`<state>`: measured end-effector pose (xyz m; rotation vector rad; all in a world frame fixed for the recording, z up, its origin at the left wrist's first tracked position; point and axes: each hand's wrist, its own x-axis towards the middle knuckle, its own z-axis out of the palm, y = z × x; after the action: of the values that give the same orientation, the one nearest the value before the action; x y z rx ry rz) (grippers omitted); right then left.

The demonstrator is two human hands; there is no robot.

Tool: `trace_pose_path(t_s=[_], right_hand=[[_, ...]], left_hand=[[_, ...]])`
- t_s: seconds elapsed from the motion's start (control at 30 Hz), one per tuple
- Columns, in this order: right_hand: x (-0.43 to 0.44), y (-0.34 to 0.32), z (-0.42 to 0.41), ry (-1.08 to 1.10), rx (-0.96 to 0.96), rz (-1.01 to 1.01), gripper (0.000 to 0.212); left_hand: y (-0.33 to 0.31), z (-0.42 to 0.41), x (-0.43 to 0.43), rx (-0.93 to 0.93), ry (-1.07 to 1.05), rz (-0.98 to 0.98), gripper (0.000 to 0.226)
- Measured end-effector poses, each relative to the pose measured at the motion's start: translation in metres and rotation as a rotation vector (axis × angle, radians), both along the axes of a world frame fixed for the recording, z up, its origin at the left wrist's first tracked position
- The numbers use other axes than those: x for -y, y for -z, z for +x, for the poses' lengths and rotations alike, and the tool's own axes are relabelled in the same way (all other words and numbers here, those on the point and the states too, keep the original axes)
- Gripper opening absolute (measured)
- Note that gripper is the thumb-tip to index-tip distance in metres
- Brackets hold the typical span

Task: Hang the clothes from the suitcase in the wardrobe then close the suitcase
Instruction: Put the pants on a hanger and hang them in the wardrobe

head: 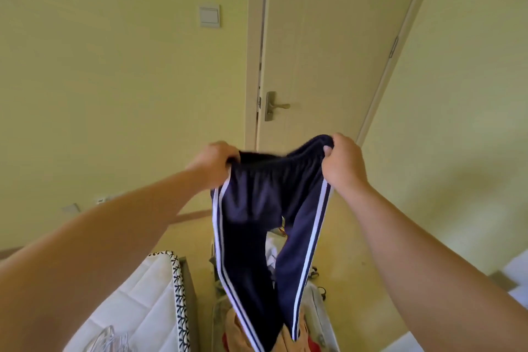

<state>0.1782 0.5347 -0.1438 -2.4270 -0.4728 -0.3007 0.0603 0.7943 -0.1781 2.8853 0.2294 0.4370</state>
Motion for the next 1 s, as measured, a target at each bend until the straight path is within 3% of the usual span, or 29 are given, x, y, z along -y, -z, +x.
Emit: trace_pose_path(t_s=[0.07,0.17,0.27,0.3,0.4,0.47,0.57,0.67,0.73,0.9,1.0], right_hand=[[-0.001,0.007,-0.002,0.005,-0.049,0.004,0.013],[-0.008,0.012,-0.009,-0.001,-0.089,-0.012,0.014],[-0.012,0.011,-0.01,-0.002,-0.068,0.004,0.015],[-0.013,0.011,-0.011,-0.015,-0.096,-0.032,0.015],[-0.019,0.018,-0.019,0.003,-0.064,-0.07,0.019],[-0.026,0.022,-0.03,0.009,-0.022,-0.121,0.011],[-0.045,0.022,-0.047,0.03,0.026,-0.177,0.022],[-0.068,0.028,-0.065,-0.103,-0.09,0.064,0.016],[-0.089,0.035,-0.081,-0.195,-0.154,0.107,0.016],[-0.139,0.059,-0.127,-0.431,-0.308,0.024,0.029],[-0.169,0.087,-0.162,-0.65,-0.464,-0.206,0.057]], left_hand=[[-0.008,0.0,-0.008,0.137,-0.136,-0.094,0.031],[-0.014,-0.007,-0.004,-0.114,-0.061,-0.026,0.037],[-0.011,-0.014,-0.009,0.122,-0.171,-0.128,0.032],[-0.009,-0.018,-0.009,0.104,-0.173,-0.136,0.033],[0.003,-0.031,-0.004,-0.27,-0.12,-0.198,0.038],[0.007,-0.034,-0.007,-0.167,-0.242,-0.398,0.037],[0.013,-0.044,-0.014,-0.063,-0.377,-0.674,0.034],[0.025,-0.065,-0.012,-0.039,-0.47,-0.961,0.029],[0.035,-0.081,-0.009,0.03,-0.542,-1.194,0.028],[0.069,-0.118,-0.004,0.138,-0.591,-1.747,0.026],[0.092,-0.154,-0.011,0.227,-0.625,-1.978,0.025]])
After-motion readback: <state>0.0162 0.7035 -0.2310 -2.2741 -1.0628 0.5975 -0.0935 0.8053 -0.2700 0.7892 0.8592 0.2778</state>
